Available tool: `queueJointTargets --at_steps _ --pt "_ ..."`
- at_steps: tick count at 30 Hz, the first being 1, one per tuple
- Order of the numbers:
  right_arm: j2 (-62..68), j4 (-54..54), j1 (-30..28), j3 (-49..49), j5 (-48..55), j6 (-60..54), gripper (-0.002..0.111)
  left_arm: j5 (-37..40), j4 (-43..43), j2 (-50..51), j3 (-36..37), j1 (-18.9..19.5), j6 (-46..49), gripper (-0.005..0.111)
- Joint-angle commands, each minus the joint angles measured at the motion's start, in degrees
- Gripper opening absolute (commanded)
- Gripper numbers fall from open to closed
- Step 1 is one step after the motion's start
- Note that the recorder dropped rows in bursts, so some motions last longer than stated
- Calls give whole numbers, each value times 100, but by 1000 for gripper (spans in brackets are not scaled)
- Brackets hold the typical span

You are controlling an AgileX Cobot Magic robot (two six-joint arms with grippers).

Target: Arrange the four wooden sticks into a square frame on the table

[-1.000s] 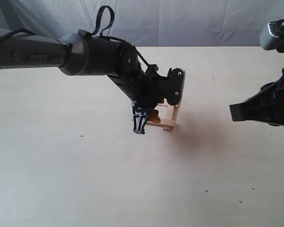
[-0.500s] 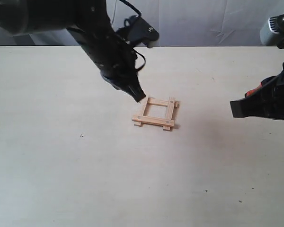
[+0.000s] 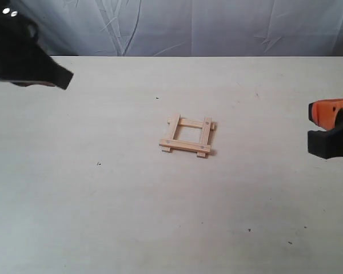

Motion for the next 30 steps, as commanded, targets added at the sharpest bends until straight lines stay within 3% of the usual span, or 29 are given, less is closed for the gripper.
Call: queueJointTargets --at_steps 1,9,13,30 --pt "-504 -4 -28 214 -195 -35 0 -587 -526 -1145 1026 6 -48 0" --pt "-923 -16 -28 517 -656 -23 0 -1170 -438 -2655 2172 6 -32 0" --pt "-923 -16 -28 517 -656 -23 0 -750 -429 -2984 2185 6 -32 0" --pt "-1230 -3 -51 540 -584 -23 0 -745 -418 -3187 2185 6 -32 0"
